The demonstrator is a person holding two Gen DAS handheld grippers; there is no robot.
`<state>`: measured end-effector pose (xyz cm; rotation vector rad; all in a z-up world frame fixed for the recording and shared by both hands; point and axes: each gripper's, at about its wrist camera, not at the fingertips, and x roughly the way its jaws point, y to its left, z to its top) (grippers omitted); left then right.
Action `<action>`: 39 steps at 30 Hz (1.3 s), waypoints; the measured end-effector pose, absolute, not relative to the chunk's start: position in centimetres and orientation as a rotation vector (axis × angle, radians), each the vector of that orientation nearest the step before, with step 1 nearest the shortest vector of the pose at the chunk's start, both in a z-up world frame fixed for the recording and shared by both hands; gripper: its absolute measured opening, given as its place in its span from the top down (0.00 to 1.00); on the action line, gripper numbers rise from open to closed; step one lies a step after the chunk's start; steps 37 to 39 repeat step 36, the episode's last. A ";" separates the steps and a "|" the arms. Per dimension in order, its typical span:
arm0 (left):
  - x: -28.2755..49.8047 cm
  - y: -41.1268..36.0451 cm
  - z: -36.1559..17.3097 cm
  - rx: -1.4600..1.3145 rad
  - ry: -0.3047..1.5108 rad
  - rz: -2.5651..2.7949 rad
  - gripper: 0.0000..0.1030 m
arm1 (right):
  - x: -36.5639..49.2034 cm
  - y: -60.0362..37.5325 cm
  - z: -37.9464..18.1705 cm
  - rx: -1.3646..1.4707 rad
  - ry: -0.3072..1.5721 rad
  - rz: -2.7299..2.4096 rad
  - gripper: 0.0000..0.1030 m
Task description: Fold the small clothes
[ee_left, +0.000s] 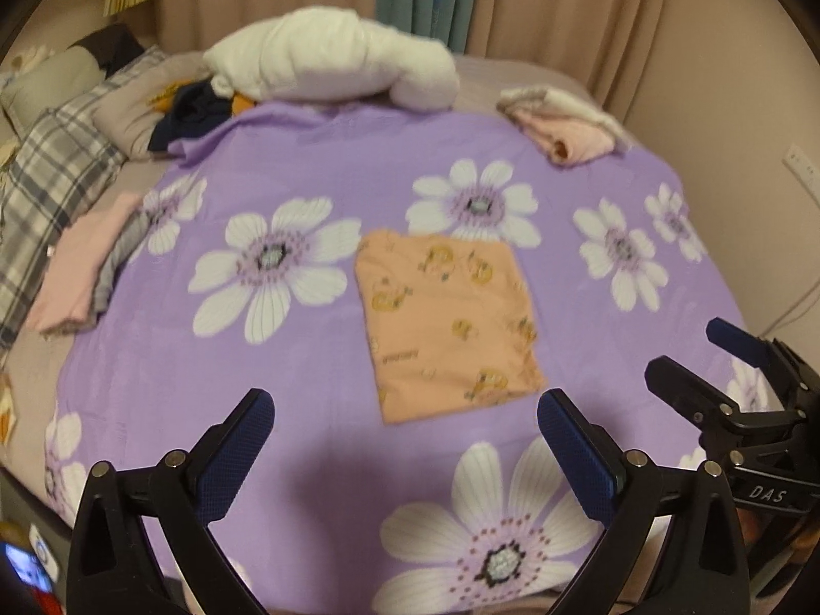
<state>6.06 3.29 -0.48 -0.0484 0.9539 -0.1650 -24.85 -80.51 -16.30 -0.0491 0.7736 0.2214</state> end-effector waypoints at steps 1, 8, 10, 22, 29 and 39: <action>6.1 3.2 -1.2 -0.038 0.973 -0.145 0.01 | -24.7 -80.4 -17.2 -0.053 0.795 0.218 0.00; 5.4 3.3 -1.6 -0.014 0.991 -0.105 0.01 | -24.6 -79.9 -19.0 -0.061 0.845 0.210 0.00; 5.3 3.4 -1.3 -0.015 0.984 -0.097 0.01 | -24.7 -79.9 -18.7 -0.065 0.830 0.204 0.00; 5.4 3.7 -1.5 -0.002 0.990 -0.075 0.01 | -24.7 -79.9 -18.7 -0.057 0.825 0.203 0.00; 5.6 3.7 -1.5 -0.002 0.990 -0.077 0.01 | -24.7 -80.1 -18.7 -0.049 0.824 0.197 0.00; 5.5 3.7 -1.5 -0.007 0.993 -0.078 0.01 | -24.7 -80.2 -18.7 -0.049 0.822 0.199 0.00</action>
